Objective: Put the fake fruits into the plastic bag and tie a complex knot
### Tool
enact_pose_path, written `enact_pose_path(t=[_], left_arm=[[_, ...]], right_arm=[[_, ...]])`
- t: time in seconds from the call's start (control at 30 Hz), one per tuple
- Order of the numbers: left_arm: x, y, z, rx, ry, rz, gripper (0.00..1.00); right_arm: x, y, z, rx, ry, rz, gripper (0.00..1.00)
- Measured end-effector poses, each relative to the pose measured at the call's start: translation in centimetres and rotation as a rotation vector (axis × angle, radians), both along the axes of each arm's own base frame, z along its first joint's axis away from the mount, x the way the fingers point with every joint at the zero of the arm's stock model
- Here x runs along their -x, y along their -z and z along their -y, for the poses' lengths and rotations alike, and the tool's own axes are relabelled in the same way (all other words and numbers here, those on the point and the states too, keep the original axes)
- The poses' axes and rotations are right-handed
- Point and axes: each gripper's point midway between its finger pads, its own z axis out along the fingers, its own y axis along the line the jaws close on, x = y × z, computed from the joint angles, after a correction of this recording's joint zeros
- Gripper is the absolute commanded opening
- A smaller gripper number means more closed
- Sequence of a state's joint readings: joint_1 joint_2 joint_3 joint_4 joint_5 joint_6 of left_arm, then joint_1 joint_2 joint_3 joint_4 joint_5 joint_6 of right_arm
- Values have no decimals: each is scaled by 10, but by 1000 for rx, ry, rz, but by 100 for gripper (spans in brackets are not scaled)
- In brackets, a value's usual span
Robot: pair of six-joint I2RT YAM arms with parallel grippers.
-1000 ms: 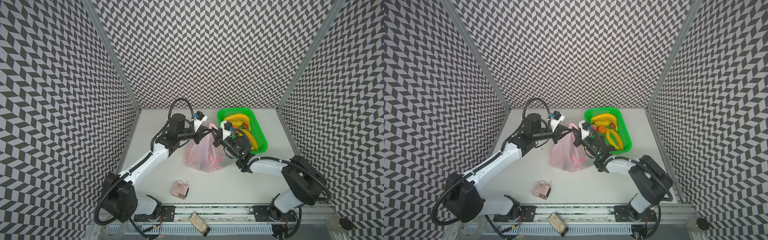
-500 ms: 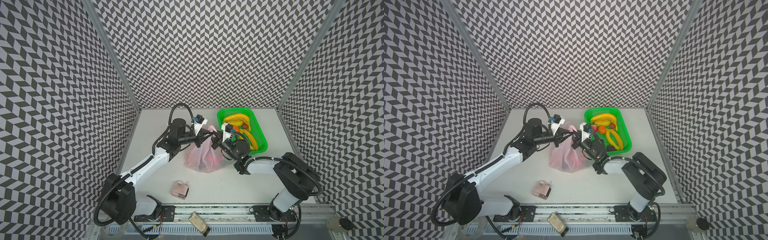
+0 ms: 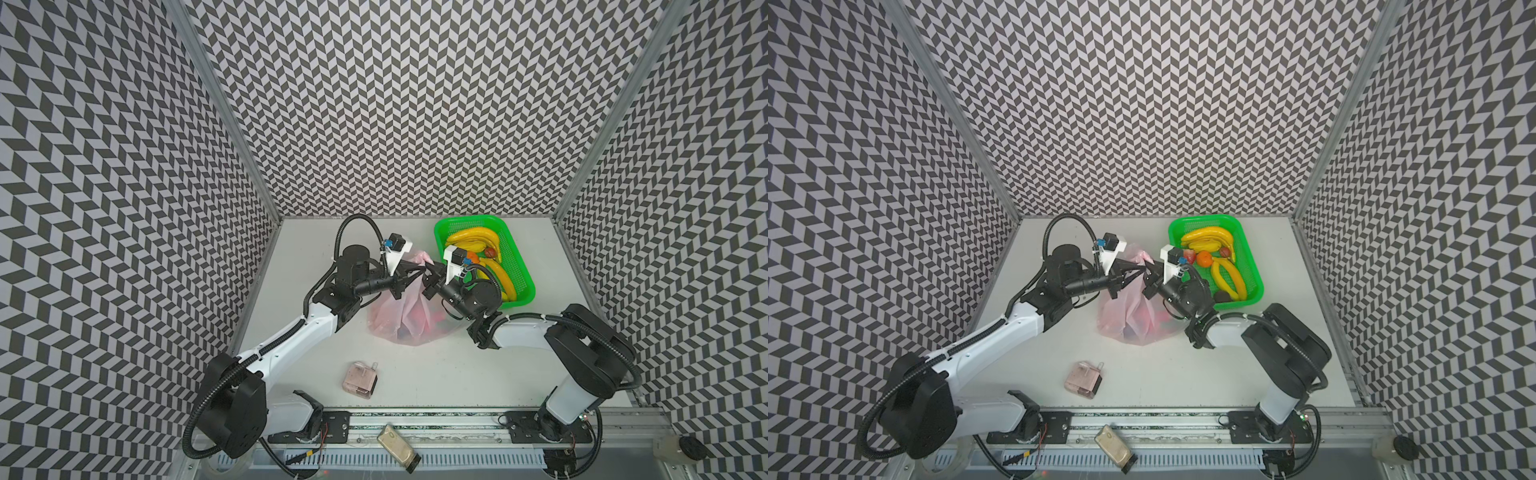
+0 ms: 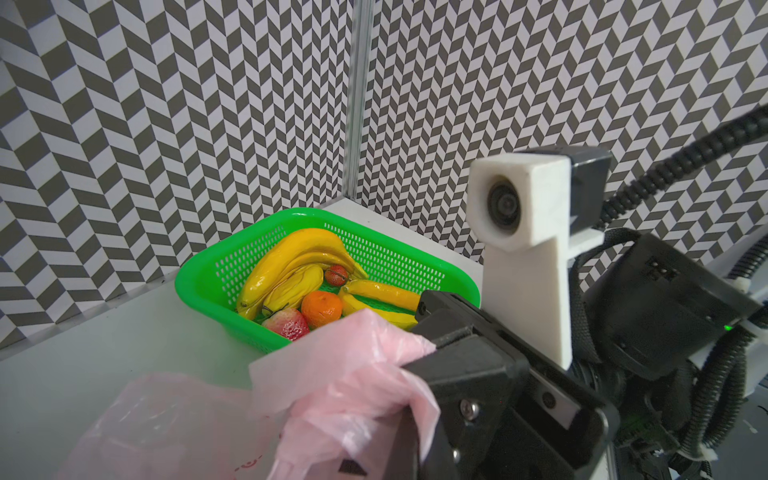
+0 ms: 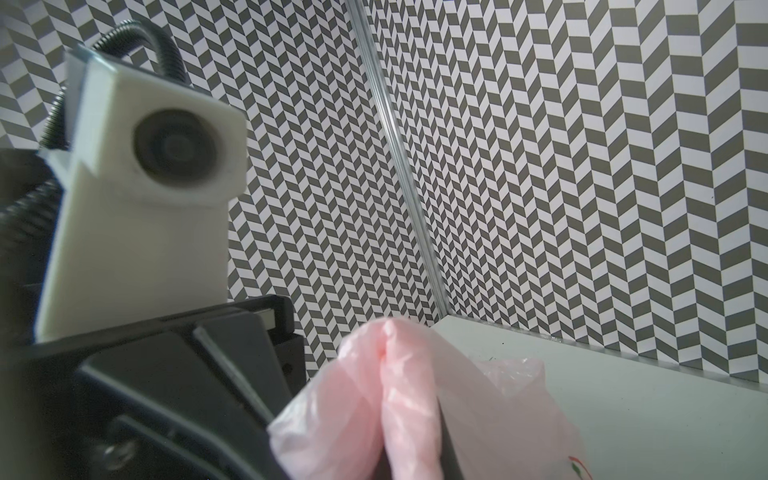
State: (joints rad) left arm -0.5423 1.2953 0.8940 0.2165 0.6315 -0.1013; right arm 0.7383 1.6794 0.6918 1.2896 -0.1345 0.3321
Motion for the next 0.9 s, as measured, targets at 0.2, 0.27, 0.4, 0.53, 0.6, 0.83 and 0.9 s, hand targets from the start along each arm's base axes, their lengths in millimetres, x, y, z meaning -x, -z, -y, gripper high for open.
enact_pose_path(t=[0.2, 0.27, 0.4, 0.53, 0.6, 0.83, 0.9], left_arm=[[9, -13, -1, 14, 1, 28, 29], [10, -16, -2, 15, 1, 34, 37], [11, -16, -5, -4, -13, 36, 54], [10, -20, -11, -24, -45, 41, 72], [12, -26, -16, -24, -68, 51, 79], [14, -67, -47, 9, -163, 126, 91], [11, -78, -63, 29, -214, 141, 91]], right_arm=[[6, -1, -5, -2, -24, 8, 0], [7, -2, -5, -4, -28, 11, 0], [7, -2, -5, 0, -26, 16, 0], [7, -2, -5, 7, -21, 23, 0], [7, -1, -5, 11, -19, 25, 0], [7, 0, -5, 19, -17, 31, 0], [8, 1, -5, 22, -16, 31, 0]])
